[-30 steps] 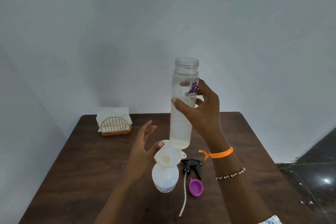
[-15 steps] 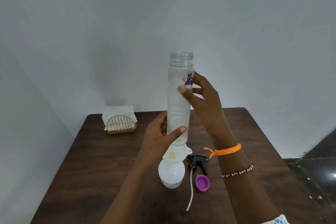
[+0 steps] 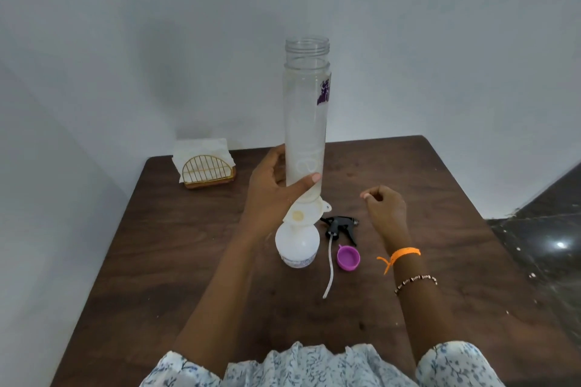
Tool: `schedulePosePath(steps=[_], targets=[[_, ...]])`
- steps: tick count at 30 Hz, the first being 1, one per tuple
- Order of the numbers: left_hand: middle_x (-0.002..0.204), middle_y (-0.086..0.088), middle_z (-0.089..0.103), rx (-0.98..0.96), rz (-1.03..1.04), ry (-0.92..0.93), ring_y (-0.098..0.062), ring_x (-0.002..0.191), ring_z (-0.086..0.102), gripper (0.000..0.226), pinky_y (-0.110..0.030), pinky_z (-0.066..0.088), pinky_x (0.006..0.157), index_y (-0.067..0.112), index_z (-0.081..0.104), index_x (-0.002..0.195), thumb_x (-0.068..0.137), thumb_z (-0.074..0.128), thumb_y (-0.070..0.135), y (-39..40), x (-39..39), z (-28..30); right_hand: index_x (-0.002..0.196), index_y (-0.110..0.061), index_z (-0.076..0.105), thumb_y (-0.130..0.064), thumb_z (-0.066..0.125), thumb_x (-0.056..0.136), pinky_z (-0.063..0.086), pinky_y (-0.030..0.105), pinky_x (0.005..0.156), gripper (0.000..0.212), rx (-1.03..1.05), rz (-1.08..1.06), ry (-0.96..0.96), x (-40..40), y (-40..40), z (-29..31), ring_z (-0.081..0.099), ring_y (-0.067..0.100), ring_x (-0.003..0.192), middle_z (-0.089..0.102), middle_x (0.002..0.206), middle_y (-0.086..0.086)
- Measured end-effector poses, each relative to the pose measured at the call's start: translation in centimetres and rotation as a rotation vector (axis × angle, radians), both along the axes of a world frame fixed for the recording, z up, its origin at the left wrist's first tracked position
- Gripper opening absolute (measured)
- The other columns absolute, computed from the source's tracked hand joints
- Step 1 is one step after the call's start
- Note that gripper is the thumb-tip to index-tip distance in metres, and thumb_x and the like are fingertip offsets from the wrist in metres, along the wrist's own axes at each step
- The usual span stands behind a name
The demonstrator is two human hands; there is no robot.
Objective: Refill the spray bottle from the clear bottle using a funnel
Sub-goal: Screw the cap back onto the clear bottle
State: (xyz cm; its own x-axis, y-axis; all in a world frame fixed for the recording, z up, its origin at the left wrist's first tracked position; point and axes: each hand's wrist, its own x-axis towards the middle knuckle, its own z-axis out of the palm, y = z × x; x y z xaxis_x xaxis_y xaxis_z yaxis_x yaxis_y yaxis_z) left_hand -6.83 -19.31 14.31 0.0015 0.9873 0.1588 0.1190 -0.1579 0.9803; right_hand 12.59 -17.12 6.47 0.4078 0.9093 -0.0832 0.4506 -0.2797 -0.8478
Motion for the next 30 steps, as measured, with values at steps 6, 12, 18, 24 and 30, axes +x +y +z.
schedulePosePath(steps=[6,12,18,24,30], targets=[[0.116,0.006,0.063,-0.034,0.005,-0.012,-0.012,0.104,0.063,0.056,-0.041,0.055,0.088,0.035,0.055,0.107,0.056,0.078,0.046,0.0,0.4,-0.2,0.100,-0.012,0.067,-0.020,0.066,0.081,0.043,0.028,0.085,0.021,-0.444,0.373,-0.287,0.5,-0.6,-7.0,0.057,0.026,0.106,0.064,0.114,0.009],[0.116,0.009,0.062,-0.047,0.015,-0.003,-0.010,0.104,0.063,0.055,-0.040,0.055,0.087,0.042,0.053,0.103,0.054,0.077,0.049,0.0,0.5,-0.4,0.123,-0.017,0.052,-0.027,0.071,0.078,0.043,0.041,0.095,0.049,-0.528,0.509,-0.528,-1.7,-2.3,-8.8,0.029,0.035,0.126,0.034,0.135,0.012],[0.115,0.009,0.062,-0.041,0.012,0.000,-0.011,0.104,0.063,0.046,-0.041,0.055,0.088,0.042,0.052,0.102,0.068,0.080,0.029,0.1,0.4,-0.5,0.123,-0.015,0.051,-0.013,0.060,0.084,0.044,0.039,0.092,0.040,-0.461,0.458,-0.509,-1.6,-2.2,-8.9,0.033,0.035,0.123,0.040,0.130,0.013],[0.118,0.007,0.061,-0.053,0.016,0.002,-0.012,0.105,0.062,0.048,-0.040,0.054,0.090,0.034,0.052,0.110,0.071,0.078,0.027,0.4,0.3,-0.7,0.096,-0.016,0.065,-0.021,0.069,0.076,0.045,0.025,0.075,0.021,-0.415,0.422,-0.343,0.1,-0.9,-4.6,0.056,0.019,0.094,0.062,0.090,-0.001],[0.117,0.007,0.063,-0.056,0.054,-0.015,-0.014,0.105,0.063,0.051,-0.043,0.054,0.088,0.038,0.054,0.109,0.065,0.080,0.038,0.8,0.1,-0.9,0.105,-0.028,0.060,-0.036,0.068,0.080,0.051,0.032,0.083,0.027,-0.123,0.445,0.015,0.6,0.5,4.4,0.059,0.017,0.093,0.060,0.097,-0.003]])
